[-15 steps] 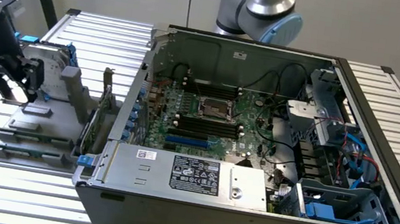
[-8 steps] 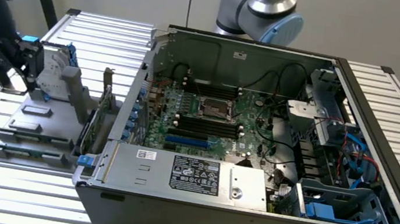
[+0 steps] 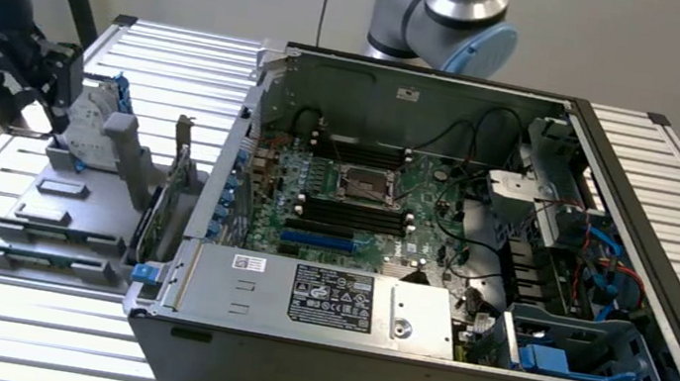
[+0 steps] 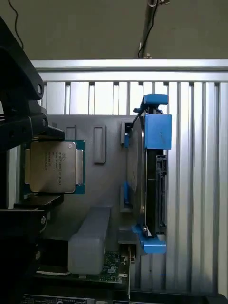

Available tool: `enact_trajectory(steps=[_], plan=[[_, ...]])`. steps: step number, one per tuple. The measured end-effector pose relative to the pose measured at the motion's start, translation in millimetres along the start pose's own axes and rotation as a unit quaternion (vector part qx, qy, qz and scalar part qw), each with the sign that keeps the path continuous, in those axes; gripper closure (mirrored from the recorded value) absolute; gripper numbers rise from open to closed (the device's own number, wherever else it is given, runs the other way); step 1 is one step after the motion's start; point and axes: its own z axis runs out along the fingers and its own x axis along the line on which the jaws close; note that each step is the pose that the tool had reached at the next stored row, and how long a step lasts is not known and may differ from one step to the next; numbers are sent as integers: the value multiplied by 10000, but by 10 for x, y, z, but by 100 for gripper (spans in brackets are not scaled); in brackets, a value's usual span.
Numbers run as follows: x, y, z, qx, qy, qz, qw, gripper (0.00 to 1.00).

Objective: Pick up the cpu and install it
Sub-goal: 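Pick up the cpu and move it towards the insertion slot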

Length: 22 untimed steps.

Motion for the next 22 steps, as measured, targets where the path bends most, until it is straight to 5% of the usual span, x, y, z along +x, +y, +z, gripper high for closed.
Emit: enact_trajectory(steps=[10, 22], plan=[[-450, 14, -399, -19, 20, 1, 10000, 45], [-995, 17, -534, -42, 40, 1, 10000, 45]])
